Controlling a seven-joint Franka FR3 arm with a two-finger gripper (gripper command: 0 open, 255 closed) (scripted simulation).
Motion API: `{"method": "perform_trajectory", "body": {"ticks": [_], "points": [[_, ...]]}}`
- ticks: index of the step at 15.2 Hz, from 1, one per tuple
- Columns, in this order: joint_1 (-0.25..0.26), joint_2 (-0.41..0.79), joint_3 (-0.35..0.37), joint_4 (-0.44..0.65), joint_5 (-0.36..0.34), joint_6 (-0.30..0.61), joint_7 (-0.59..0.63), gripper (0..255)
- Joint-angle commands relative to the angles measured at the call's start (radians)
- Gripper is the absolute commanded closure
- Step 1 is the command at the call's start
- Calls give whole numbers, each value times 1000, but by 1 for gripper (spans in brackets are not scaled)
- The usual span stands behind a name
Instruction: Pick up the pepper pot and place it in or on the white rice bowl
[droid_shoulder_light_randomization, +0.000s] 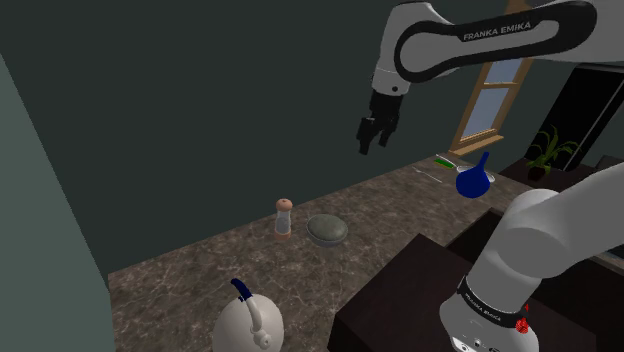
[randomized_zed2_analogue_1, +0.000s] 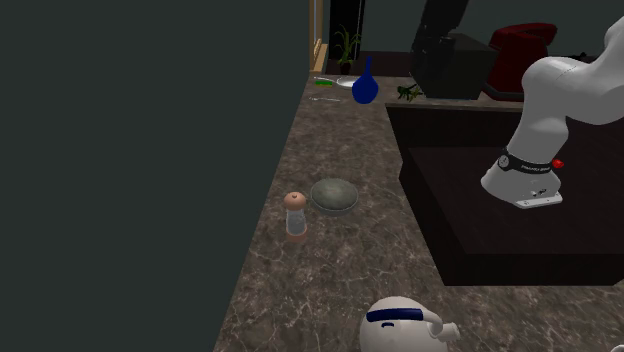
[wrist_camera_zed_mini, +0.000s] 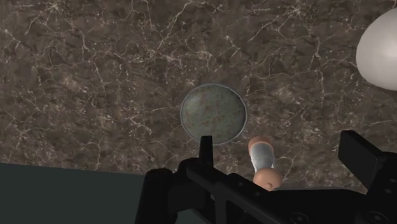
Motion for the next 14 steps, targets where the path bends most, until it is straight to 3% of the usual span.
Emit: {"method": "perform_trajectory", "body": {"ticks": [1,14], "points": [[0,75,15,3,-6,74,20,0],[-14,562,88,147,-130,403,183,0]]}}
